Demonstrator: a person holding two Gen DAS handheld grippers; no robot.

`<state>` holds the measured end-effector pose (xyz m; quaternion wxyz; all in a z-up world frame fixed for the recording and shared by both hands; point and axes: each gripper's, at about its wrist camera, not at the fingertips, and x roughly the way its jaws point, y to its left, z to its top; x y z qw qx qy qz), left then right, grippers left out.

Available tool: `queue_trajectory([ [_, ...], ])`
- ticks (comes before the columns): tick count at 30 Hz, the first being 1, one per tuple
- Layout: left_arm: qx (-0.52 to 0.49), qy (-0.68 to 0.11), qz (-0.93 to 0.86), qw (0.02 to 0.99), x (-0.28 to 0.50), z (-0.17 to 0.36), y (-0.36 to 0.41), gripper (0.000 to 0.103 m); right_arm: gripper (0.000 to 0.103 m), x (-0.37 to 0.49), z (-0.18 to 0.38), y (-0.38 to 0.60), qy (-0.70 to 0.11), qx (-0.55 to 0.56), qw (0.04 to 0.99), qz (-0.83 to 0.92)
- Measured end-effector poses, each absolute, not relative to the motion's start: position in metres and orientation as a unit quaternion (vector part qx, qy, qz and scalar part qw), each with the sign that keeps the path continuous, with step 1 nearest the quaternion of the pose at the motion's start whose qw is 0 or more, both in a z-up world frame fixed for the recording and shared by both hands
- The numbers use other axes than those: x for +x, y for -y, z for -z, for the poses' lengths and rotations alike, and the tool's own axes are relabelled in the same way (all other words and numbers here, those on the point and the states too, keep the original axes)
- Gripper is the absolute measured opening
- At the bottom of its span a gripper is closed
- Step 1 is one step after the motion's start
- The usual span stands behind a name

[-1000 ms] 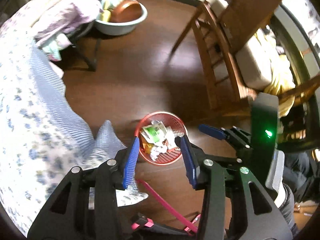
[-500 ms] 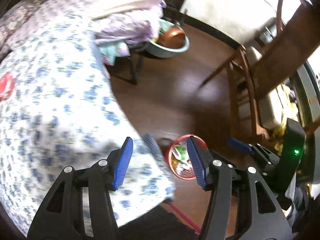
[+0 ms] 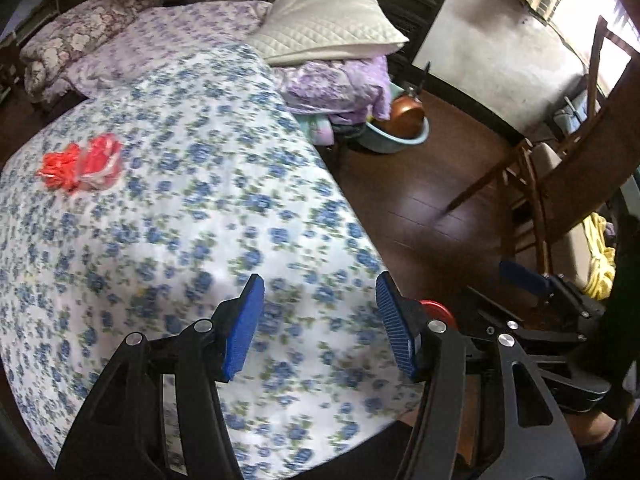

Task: Collect trash
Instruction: 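Swing both open tools back over the bed toward the remaining trash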

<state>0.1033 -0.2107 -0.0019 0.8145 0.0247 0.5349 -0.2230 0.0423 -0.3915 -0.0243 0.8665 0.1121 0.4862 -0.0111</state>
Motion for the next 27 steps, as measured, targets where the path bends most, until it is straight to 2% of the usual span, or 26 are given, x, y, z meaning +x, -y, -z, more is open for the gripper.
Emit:
queue_trajectory([
  [17, 0.01, -0.515, 0.166, 0.841, 0.142, 0.005, 0.138, 0.061, 0.087, 0.108, 0.018, 0.311, -0.497, 0.064, 0.865, -0.032],
  [21, 0.009, -0.505, 0.137, 0.852, 0.155, 0.007, 0.105, 0.063, 0.092, 0.133, 0.018, 0.284, -0.495, 0.058, 0.866, -0.044],
  [27, -0.021, -0.498, 0.078, 0.864, 0.175, 0.005, 0.044, 0.065, 0.092, 0.164, 0.026, 0.242, -0.494, 0.077, 0.864, -0.063],
])
